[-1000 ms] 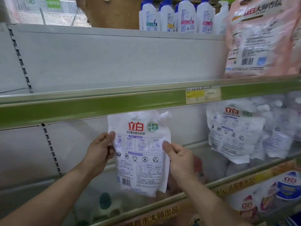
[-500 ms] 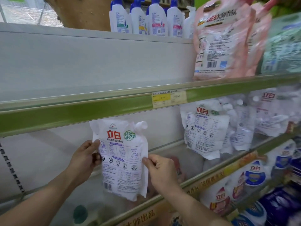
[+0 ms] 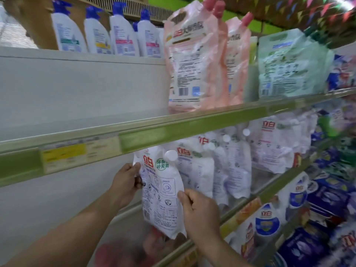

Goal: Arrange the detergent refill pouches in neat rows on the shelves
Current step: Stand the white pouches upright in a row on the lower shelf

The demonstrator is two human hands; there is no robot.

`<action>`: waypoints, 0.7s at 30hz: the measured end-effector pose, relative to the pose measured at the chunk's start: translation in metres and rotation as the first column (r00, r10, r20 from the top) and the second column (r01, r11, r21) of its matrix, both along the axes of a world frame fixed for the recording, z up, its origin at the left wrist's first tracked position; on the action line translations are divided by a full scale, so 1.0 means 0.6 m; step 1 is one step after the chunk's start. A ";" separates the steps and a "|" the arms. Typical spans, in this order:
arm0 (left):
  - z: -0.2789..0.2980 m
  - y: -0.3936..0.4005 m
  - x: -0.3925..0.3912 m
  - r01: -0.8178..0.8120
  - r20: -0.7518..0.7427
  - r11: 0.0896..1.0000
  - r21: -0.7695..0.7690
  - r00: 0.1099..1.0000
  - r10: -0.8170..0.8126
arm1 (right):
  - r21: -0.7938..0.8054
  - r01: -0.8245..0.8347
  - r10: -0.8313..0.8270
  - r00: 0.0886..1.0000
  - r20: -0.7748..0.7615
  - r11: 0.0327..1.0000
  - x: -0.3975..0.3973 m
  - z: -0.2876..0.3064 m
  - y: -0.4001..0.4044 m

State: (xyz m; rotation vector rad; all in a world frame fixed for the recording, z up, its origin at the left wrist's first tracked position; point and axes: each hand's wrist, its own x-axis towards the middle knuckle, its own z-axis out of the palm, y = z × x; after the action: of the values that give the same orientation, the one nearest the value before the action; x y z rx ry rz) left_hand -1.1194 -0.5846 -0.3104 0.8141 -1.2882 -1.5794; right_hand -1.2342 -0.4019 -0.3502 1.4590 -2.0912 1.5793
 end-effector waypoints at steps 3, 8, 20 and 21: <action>-0.007 -0.005 -0.058 0.023 0.020 1.000 -0.007 1.000 -0.022 | -0.004 0.043 -0.043 0.999 -0.019 0.999 -0.045 -0.013 0.005; -0.022 -0.016 -0.094 0.003 0.034 1.000 0.002 0.999 -0.003 | -0.031 0.041 -0.042 0.999 -0.021 0.999 -0.062 -0.028 0.002; -0.017 -0.003 -0.067 -0.002 0.025 1.000 0.010 1.000 0.002 | -0.026 -0.023 0.023 1.000 0.008 0.999 -0.049 -0.023 0.009; -0.017 -0.003 -0.066 -0.003 0.032 1.000 0.004 0.999 0.002 | -0.017 -0.022 0.022 1.000 0.010 1.000 -0.048 -0.023 0.011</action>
State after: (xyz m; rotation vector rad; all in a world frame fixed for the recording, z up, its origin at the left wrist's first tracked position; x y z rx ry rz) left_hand -1.1588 -0.5864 -0.3206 0.8462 -1.3063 -1.5734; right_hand -1.2631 -0.3956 -0.3640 1.4768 -2.0692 1.6116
